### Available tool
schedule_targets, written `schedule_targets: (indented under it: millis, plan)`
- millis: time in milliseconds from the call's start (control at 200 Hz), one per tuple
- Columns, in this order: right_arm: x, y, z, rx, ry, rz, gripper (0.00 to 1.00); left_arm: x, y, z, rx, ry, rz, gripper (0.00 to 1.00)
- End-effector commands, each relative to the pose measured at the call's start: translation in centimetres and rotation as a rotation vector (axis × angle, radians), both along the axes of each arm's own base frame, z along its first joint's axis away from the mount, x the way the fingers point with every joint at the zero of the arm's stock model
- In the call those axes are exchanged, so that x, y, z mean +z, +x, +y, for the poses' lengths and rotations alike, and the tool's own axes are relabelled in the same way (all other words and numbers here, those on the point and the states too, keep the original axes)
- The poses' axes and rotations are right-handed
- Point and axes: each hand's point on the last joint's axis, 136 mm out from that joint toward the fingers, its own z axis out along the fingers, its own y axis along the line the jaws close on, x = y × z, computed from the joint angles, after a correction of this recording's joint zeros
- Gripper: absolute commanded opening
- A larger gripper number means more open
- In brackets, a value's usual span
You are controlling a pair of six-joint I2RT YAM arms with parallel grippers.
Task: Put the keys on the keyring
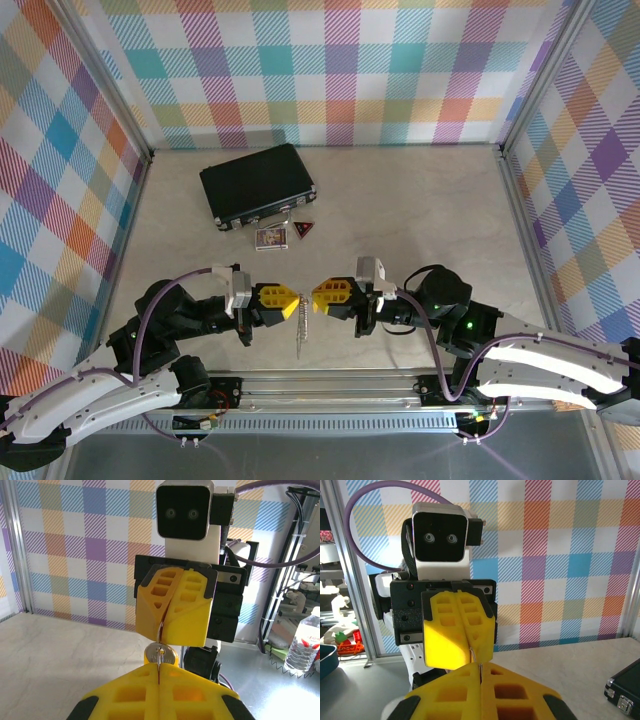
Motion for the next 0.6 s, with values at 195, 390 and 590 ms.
schedule_targets:
  millis: [195,390,590]
  plan:
    - [0.97,-0.27,0.39,0.014,0.026,-0.012,0.0,1.05,0.22,0.4,0.018,-0.052,-0.013,0.0]
    - [1.21,-0.43,0.25,0.021,0.034,-0.01,0.0,0.94,0.28,0.5,0.024,-0.053,-0.012,0.0]
    - [1.46,-0.62,-0.08,0.025,0.06,-0.012,0.0,0.95,0.38,0.63,0.034,-0.053,-0.013,0.0]
